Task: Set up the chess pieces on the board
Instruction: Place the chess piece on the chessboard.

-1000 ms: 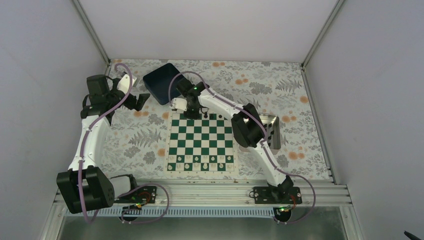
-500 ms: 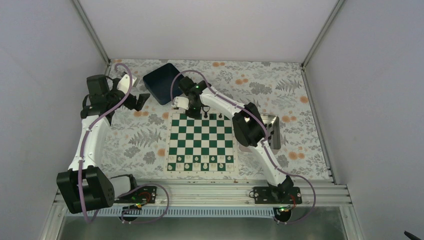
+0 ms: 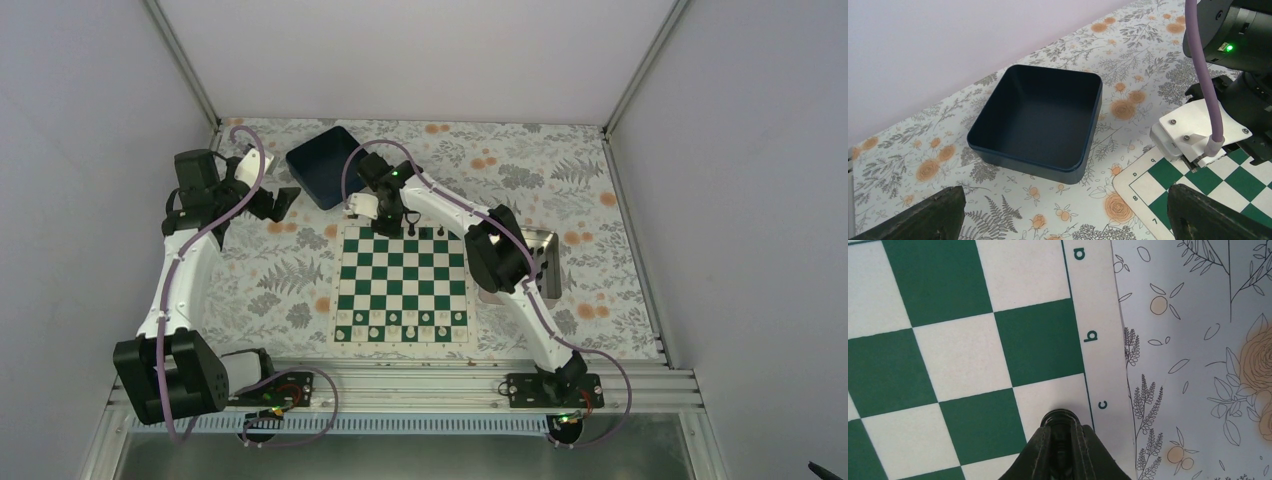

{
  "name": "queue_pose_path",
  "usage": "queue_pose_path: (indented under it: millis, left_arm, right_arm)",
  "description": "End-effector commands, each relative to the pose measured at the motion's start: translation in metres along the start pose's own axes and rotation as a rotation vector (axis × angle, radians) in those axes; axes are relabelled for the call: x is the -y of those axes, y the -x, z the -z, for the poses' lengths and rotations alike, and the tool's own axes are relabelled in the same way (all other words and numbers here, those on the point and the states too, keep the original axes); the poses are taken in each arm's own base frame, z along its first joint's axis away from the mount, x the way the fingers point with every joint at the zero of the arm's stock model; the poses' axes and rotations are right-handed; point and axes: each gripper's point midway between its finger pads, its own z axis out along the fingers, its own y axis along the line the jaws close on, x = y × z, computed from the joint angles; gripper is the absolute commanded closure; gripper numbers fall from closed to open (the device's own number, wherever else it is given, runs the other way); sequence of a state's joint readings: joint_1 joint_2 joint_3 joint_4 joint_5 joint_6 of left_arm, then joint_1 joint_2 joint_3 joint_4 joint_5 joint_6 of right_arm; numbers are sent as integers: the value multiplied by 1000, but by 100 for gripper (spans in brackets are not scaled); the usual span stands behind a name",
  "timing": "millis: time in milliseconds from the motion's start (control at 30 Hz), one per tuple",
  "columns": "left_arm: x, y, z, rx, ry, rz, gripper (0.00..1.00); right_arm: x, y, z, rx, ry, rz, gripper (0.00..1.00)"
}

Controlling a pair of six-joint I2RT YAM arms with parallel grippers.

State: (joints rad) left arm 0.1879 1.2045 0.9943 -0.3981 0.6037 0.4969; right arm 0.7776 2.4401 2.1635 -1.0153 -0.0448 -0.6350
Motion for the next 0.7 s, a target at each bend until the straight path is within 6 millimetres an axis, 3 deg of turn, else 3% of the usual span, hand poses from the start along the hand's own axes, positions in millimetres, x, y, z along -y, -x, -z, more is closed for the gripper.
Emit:
queue_pose_path:
  millis: [0, 533, 667]
  left_arm:
    - [3, 0, -1, 10, -23, -3, 0]
    - [3, -1, -1, 9, -24, -4, 0]
    - [3, -1, -1, 9, -25, -4, 0]
  right_arm:
    - [-6, 0, -3, 1, 30, 1, 89]
    - [-11, -3, -12, -13, 49, 5, 88]
    - [-9, -2, -9, -13, 38, 5, 84]
